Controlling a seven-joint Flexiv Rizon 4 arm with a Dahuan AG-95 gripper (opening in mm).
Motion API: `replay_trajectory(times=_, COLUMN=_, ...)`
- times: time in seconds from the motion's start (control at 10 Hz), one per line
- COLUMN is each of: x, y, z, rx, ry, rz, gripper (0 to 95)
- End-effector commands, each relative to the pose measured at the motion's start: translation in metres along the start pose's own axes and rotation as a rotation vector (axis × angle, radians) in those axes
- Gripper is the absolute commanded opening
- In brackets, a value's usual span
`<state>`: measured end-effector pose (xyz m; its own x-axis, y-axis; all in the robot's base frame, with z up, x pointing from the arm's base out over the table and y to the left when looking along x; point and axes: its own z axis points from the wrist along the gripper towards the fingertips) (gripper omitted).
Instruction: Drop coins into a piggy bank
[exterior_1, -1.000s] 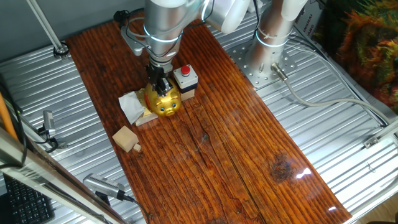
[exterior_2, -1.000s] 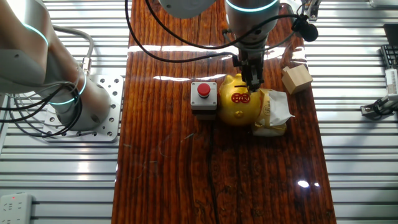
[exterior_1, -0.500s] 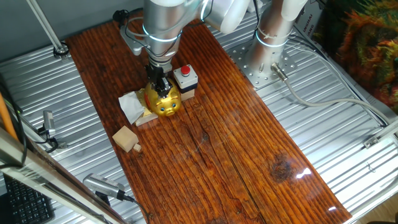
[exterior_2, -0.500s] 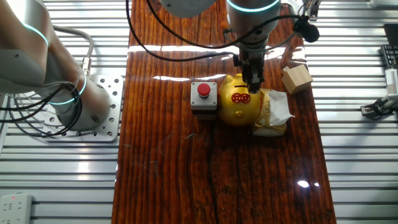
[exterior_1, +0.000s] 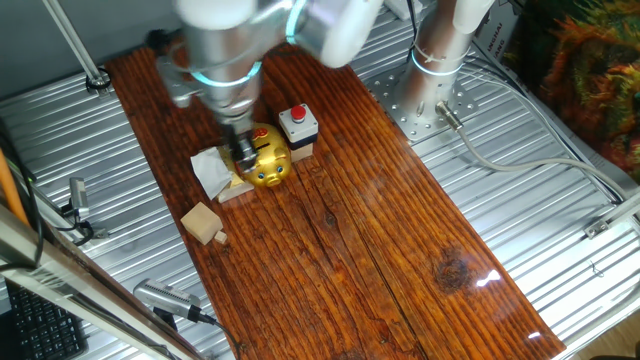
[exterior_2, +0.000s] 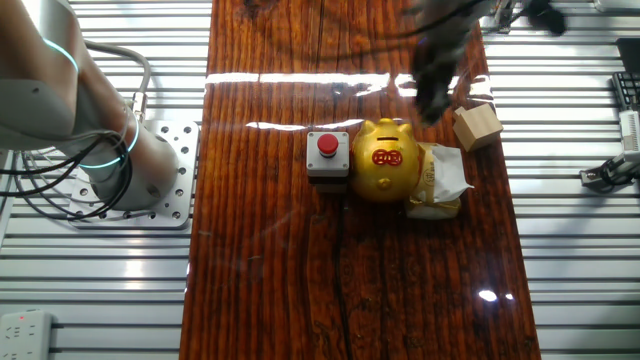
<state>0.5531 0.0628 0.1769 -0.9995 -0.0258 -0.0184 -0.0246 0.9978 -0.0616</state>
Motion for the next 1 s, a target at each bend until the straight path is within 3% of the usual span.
replay_trajectory(times=0.1, x=-0.024, y=0.015, z=-0.022, rx=0.006, ry=-0.018, rz=0.011, gripper=19.0)
replay_trajectory(times=0.3, x=-0.031, y=0.021, z=-0.029, rx=0.003, ry=-0.017, rz=-0.009, gripper=19.0)
replay_trajectory(times=1.0, x=-0.024, y=0.027, z=-0.037, rx=-0.003, ry=-0.016, rz=-0.063, gripper=19.0)
